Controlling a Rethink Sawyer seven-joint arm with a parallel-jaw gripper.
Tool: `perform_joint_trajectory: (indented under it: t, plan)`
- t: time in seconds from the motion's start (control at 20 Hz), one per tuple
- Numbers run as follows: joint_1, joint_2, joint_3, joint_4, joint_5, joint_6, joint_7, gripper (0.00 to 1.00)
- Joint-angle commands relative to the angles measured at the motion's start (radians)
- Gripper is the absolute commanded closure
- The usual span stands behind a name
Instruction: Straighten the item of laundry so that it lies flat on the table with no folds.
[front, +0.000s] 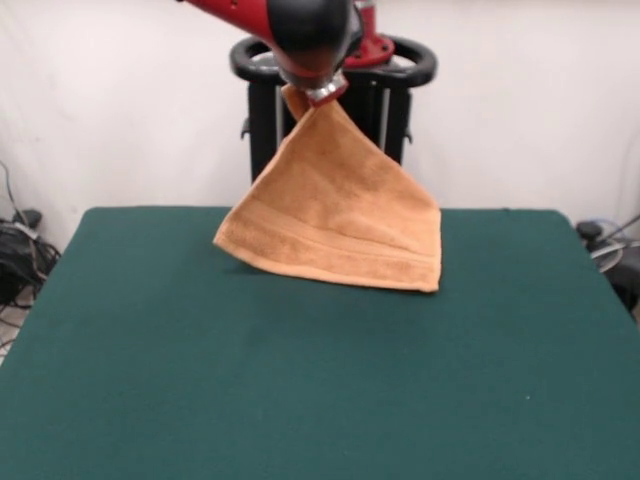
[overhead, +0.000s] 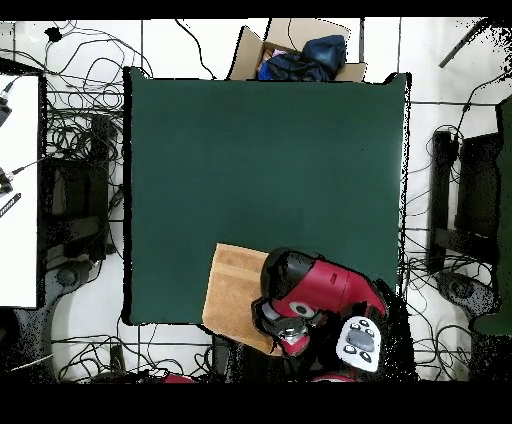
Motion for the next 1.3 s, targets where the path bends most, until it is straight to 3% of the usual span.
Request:
perform_joint_trajectory:
  t: [0.05, 0.55, 1.1, 1.3]
  plan:
    - [-0.024, 0.048, -0.010, -0.065, 0.069, 0.039, 0.252, 1.00]
    - [-0.104, 0.151, -0.048, -0.157, 0.048, -0.007, 0.242, 1.00]
    - [-0.235, 0.257, -0.045, -0.297, -0.024, -0.271, 0.149, 1.00]
    - [-0.270, 0.294, -0.040, -0.369, -0.046, -0.310, 0.113, 1.00]
